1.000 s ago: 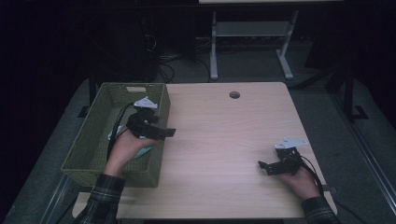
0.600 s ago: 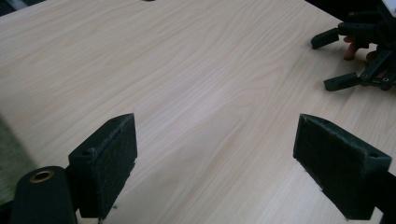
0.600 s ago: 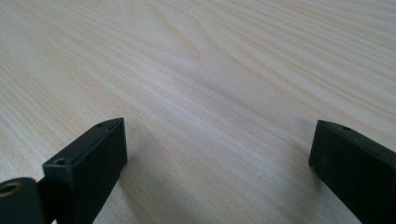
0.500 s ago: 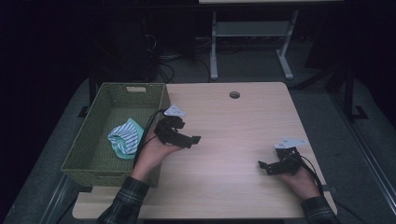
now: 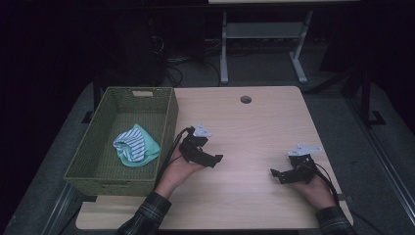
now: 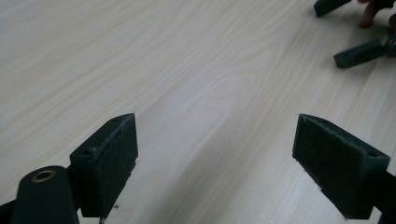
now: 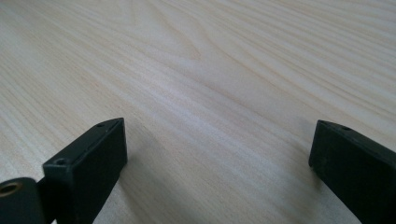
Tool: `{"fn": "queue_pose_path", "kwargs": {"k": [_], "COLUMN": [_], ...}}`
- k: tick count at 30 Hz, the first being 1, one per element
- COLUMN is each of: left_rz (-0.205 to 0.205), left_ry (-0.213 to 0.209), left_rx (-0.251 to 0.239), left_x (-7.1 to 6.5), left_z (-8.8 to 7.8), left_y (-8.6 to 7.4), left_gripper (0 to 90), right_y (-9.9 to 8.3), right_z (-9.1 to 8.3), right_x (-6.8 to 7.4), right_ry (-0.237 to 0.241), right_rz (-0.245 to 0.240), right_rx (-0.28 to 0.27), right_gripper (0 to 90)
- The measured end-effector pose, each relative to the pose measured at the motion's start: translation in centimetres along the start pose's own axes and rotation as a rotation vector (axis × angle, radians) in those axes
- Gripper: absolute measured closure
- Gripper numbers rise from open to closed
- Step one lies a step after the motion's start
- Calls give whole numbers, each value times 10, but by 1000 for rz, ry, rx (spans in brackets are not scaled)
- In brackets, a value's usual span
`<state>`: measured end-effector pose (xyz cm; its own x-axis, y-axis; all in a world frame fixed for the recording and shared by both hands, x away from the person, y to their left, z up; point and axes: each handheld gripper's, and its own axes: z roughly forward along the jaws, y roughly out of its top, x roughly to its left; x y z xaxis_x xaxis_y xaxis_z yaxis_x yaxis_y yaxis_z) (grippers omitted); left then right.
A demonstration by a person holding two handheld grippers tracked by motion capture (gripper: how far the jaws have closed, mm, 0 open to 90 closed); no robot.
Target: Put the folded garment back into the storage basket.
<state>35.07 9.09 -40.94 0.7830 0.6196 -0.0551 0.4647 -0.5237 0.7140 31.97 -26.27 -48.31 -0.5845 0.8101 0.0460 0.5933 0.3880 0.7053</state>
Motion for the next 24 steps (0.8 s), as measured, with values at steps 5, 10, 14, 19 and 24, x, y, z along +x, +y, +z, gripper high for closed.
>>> {"fn": "queue_pose_path", "kwargs": {"k": [5, 10, 14, 19, 24], "left_rz": [4, 10, 1, 16, 36], "left_ry": [9, 20, 33, 50, 55], "left_rx": [7, 27, 42, 57, 39], "left_x": [0, 0, 1, 3, 2], "left_z": [12, 26, 36, 44, 47], "left_y": [-10, -20, -30, -39, -45], "left_gripper": [135, 135, 133, 126, 124], "right_y": [0, 0, 0, 0, 0], "right_z": [0, 0, 0, 0, 0], "right_x": [0, 0, 0, 0, 0], "right_ry": [0, -1, -1, -2, -2], "right_rz": [-1, -1, -1, -1, 0], "right_rx": [2, 2, 2, 2, 2], "right_gripper": [40, 41, 41, 40, 40]}}
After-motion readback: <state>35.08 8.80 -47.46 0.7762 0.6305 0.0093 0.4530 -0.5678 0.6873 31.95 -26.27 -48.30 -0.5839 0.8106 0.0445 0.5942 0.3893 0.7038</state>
